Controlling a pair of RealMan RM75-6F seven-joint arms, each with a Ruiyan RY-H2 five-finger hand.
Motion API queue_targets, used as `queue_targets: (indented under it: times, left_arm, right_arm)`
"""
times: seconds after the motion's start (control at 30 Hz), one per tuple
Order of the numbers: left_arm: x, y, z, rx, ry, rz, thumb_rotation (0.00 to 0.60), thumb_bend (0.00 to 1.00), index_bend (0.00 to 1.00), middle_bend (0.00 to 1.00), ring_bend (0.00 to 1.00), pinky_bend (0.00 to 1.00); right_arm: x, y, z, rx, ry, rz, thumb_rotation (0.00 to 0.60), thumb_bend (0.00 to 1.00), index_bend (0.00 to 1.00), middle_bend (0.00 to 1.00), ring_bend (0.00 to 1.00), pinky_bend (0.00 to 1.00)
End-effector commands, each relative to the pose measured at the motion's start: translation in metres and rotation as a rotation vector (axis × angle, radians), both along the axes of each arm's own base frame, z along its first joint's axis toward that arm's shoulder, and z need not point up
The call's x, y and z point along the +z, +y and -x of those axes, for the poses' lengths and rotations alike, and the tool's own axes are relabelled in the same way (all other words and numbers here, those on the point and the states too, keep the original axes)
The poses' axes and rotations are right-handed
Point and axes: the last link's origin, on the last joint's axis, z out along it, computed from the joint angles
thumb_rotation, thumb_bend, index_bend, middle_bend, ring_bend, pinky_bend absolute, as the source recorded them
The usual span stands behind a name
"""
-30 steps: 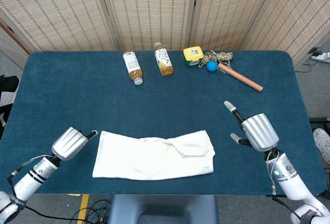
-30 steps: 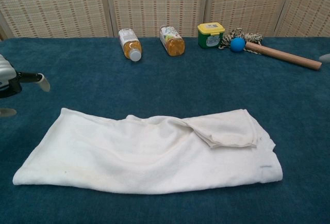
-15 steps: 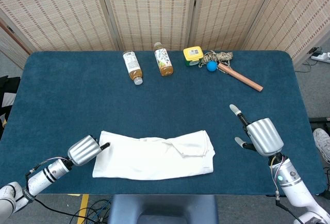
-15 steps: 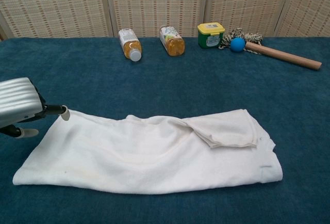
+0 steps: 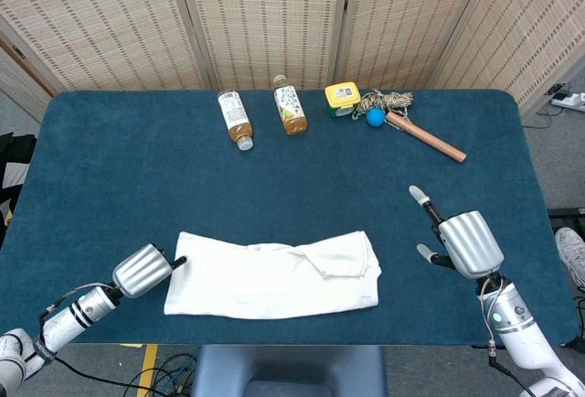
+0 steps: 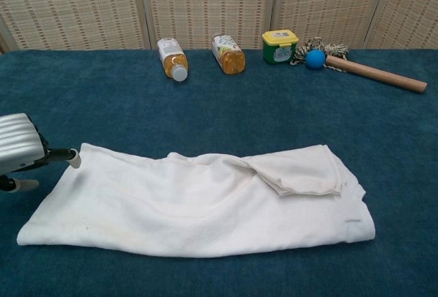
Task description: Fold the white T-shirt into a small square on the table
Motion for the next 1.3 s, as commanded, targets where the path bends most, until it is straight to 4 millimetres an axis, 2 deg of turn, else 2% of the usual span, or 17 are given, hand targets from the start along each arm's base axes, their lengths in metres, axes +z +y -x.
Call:
queue_targets:
  times: [0.03, 0.77, 1.3]
  left_arm:
    - [-0.002, -0.001, 0.001, 0.006, -0.003, 0.003, 0.600, 0.21, 0.38, 0.94, 0.85, 0.96]
    - [-0.025, -0.007, -0.011, 0.069, -0.116, 0.075, 0.600, 0.21, 0.38, 0.94, 0.85, 0.96]
    - [-0.029, -0.004, -0.020, 0.119, -0.206, 0.104, 0.600, 0.21, 0.44, 0.94, 0.85, 0.96]
  right_arm:
    - [0.000, 0.000, 0.000, -0.002, -0.003, 0.001, 0.600, 0.21, 0.02, 0.94, 0.94, 1.00]
    - [0.006, 0.004, 0.008, -0.022, -0.016, 0.026, 0.600, 0.21, 0.02, 0.94, 0.94, 1.00]
    - [0.010, 0.002, 0.011, -0.028, -0.030, 0.050, 0.600, 0.21, 0.02, 0.94, 0.94, 1.00]
